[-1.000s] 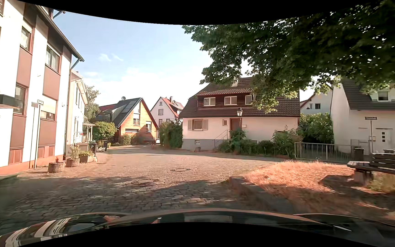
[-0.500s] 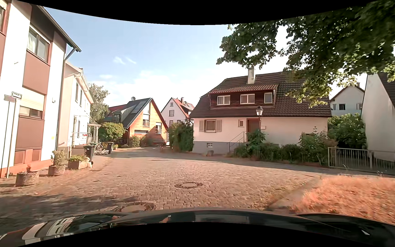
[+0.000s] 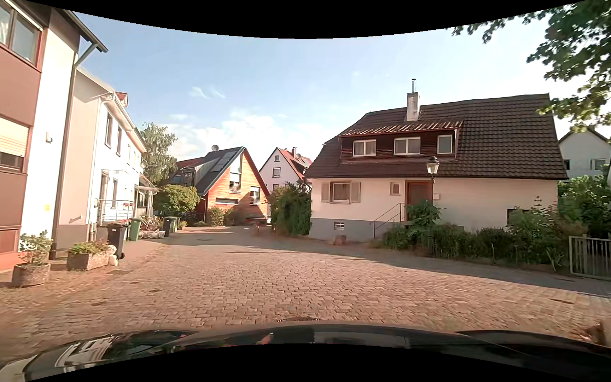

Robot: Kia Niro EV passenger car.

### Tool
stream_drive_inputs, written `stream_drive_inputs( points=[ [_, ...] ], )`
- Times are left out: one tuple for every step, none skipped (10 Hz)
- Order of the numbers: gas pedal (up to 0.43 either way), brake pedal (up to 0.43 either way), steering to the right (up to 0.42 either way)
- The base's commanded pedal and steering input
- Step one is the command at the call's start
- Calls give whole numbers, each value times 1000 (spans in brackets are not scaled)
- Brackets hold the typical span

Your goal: Follow the waypoints while adhering to traffic rules and regulations

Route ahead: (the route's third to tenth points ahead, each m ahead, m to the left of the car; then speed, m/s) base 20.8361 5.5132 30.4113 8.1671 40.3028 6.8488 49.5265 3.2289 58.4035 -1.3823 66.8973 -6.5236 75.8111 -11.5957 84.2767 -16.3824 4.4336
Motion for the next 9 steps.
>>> stream_drive_inputs(
  points=[
    [79,0,-57],
    [87,0,-63],
    [98,0,-70],
    [98,0,-75],
    [98,0,-72],
    [98,0,-65],
    [98,0,-61],
    [98,0,-63],
    [98,0,-78]
  ],
)
